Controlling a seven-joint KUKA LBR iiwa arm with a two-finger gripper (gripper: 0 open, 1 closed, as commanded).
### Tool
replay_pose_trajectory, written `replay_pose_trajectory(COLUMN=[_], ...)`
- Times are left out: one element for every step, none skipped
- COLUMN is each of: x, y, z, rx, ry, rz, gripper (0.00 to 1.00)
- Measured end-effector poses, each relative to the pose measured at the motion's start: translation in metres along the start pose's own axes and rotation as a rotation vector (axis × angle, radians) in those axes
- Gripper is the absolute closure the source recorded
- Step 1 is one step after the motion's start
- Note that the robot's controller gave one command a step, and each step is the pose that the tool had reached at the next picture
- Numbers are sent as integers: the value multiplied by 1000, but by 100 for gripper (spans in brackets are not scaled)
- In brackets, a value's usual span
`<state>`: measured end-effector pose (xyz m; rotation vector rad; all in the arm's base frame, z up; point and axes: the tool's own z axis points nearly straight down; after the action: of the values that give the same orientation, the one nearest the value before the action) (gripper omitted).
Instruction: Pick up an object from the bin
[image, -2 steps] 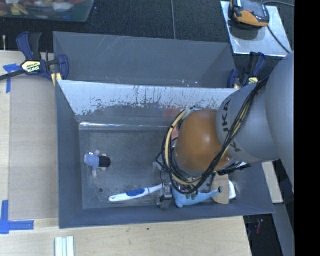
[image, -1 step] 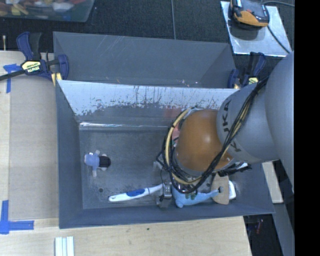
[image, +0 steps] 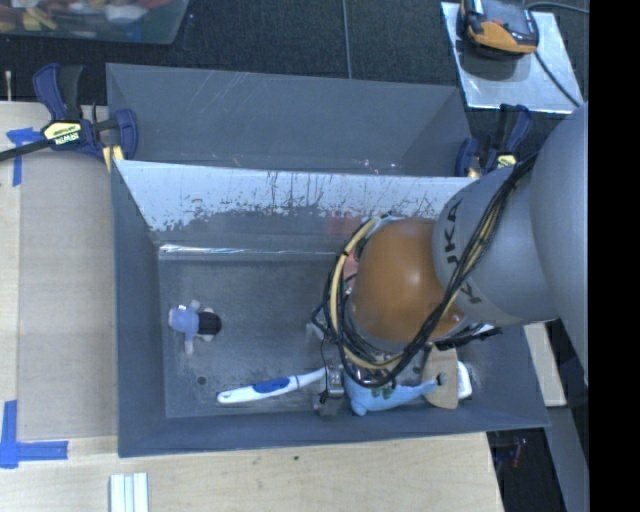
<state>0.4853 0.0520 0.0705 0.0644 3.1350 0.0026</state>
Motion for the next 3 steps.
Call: replay_pose_trajectory(x=[0,-1,-1], y=[-1,-1,-1], z=[0,-1,-1], rx=[0,0,0], ry=[0,-3,-3], rz=[15,2,3], gripper=[0,100,100])
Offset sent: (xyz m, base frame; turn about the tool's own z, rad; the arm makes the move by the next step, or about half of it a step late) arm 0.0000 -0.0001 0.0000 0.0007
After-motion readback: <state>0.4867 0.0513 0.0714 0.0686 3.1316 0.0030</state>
